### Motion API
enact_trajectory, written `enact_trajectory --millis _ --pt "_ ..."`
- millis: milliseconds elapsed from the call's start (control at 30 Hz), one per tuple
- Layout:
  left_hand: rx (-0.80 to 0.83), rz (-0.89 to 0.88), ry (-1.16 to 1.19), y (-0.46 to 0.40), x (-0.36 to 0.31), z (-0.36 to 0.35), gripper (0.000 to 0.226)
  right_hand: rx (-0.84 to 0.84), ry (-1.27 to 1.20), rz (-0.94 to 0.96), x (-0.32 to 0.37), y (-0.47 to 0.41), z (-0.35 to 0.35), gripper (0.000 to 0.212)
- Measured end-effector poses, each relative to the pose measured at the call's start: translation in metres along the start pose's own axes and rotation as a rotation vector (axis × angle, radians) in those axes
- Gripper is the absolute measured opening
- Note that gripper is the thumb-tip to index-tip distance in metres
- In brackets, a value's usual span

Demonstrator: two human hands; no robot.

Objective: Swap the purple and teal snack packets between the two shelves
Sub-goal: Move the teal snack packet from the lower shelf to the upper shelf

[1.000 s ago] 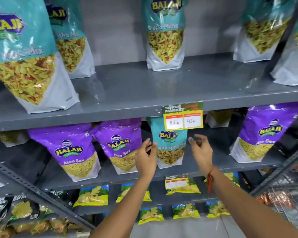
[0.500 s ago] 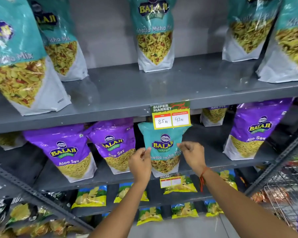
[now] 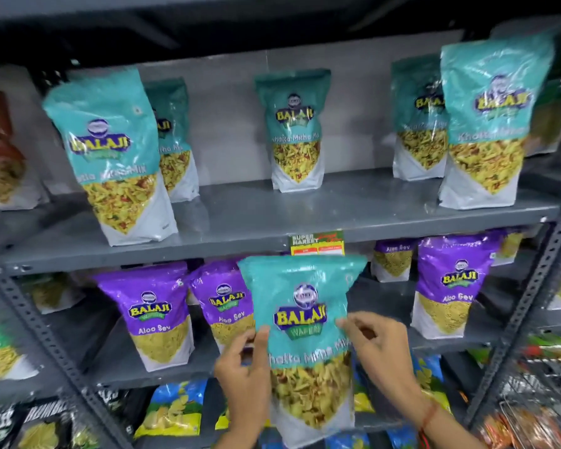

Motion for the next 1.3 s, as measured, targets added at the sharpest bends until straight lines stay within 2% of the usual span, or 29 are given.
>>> enact_trajectory --millis 100,200,267,367,500,633,733,833,967,1000,1067,1133,1200,1300 --pt "0.0 -0.12 0.111 -0.032 -0.075 -0.014 0.033 -0.081 -0.064 0.135 0.046 -0.059 0.009 0.046" --pt "0.027 -0.213 0.166 -0.076 -0.139 -0.034 0.022 -0.169 -0.077 0.249 0.088 -0.125 0.021 0.037" --pt "0.033 -0.215 0.202 -0.111 -0.169 -0.049 0.02 -0.237 -0.062 0.326 0.111 -0.168 0.026 0.04" --pt "0.027 -0.245 0.208 -0.154 -0.199 -0.073 0.028 -0.294 0.0 0.405 0.125 -0.22 0.025 0.038" --pt "-0.011 -0.269 0.177 -0.193 -0.21 -0.099 0.034 -0.287 0.064 0.391 0.109 -0.268 0.013 0.039" --pt "-0.055 -0.231 0.127 -0.216 -0.197 -0.111 0.025 -0.256 0.126 0.359 0.081 -0.289 -0.003 0.035" --pt "-0.043 -0.191 0.14 -0.225 -0.185 -0.116 0.012 -0.222 0.106 0.342 0.067 -0.294 -0.013 0.034" --pt "0.028 -0.122 0.221 -0.234 -0.177 -0.119 0.015 -0.189 0.05 0.325 0.06 -0.297 -0.017 0.029" --pt "0.249 -0.025 0.176 -0.24 -0.161 -0.118 0.026 -0.048 -0.164 0.203 0.04 -0.293 -0.021 0.025" --pt "0.306 0.006 0.118 -0.242 -0.152 -0.116 0.035 0.04 -0.205 0.146 0.031 -0.289 -0.026 0.036" --pt "0.424 0.07 -0.073 -0.244 -0.13 -0.111 0.056 0.24 -0.194 0.047 0.009 -0.279 -0.035 0.074" --pt "0.569 0.12 -0.251 -0.243 -0.104 -0.107 0.068 0.441 -0.111 -0.002 -0.003 -0.265 -0.043 0.096" --pt "0.645 0.145 -0.332 -0.243 -0.084 -0.104 0.075 0.578 0.007 0.008 -0.007 -0.254 -0.049 0.097" --pt "0.634 0.113 -0.351 -0.243 -0.078 -0.105 0.069 0.602 0.103 0.061 -0.003 -0.248 -0.051 0.085"
Point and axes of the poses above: each hand's wrist, its own y-axis away from the middle knuckle, its own z-axis out of the back of the hand, x = y × z, the point moved 6 cm from there along -y, towards the middle knuckle, and after that the axes turned 14 degrees about z, right-handed, at the moved point
